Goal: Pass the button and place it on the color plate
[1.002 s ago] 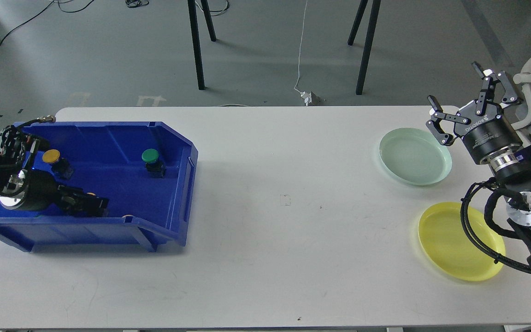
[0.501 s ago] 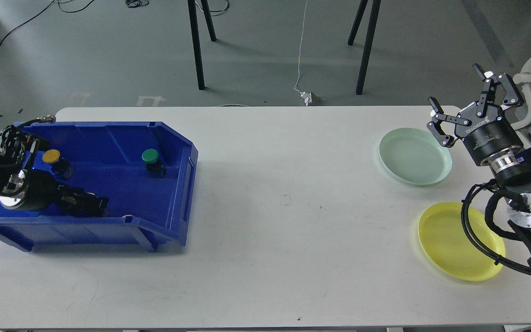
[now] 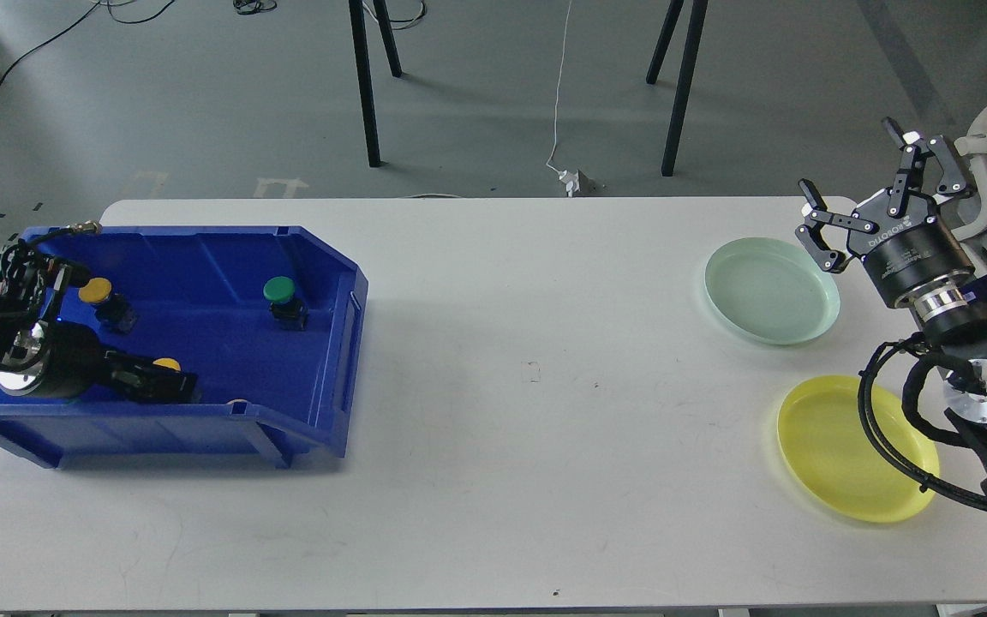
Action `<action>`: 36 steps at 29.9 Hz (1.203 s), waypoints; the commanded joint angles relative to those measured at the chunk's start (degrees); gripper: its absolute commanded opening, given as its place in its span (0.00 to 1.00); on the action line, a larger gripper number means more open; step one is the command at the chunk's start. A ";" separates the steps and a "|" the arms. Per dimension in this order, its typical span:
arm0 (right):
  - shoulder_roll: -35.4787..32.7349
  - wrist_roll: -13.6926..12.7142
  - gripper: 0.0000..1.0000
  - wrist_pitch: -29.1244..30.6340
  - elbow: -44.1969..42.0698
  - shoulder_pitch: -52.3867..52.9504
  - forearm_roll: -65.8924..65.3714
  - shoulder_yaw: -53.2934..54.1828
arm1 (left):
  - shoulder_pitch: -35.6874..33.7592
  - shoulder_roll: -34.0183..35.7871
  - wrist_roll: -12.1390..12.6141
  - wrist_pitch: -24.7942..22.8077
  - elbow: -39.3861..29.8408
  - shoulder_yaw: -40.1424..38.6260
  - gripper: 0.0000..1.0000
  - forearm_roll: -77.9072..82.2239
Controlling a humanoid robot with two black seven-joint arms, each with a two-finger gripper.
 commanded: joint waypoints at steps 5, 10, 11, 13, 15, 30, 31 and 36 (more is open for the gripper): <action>0.00 -0.01 0.99 0.00 0.00 -0.37 0.03 0.00 | 0.18 0.35 0.00 0.04 -0.14 -0.03 0.76 -0.09; 0.00 -0.01 0.99 0.00 0.00 -0.37 0.03 0.08 | 0.18 0.35 0.00 0.12 -0.22 -0.03 0.68 -0.09; 0.00 -0.01 0.99 0.00 0.00 -0.37 0.03 0.08 | 0.18 0.35 0.00 0.21 -0.14 -0.12 0.65 -0.09; 0.00 -0.01 0.99 0.00 0.00 -0.37 0.03 0.08 | 0.10 0.35 0.00 0.21 -0.14 -0.12 0.61 -0.09; 0.00 -0.01 0.99 0.00 0.00 -0.38 0.03 0.08 | 0.10 0.26 0.00 0.39 -0.14 -0.12 0.56 -0.18; 0.00 0.07 0.99 0.00 -0.09 -0.73 0.03 0.17 | 0.01 0.26 0.00 0.83 -0.14 -0.38 0.40 -0.09; 0.00 0.07 0.99 0.00 -0.09 -0.73 -0.06 0.17 | 0.01 0.26 0.00 1.09 -0.14 -0.30 0.40 -0.18; 0.00 -0.01 0.99 0.00 -0.09 -0.73 -0.06 0.43 | 0.10 0.35 0.00 1.53 -0.14 -0.21 0.36 -0.18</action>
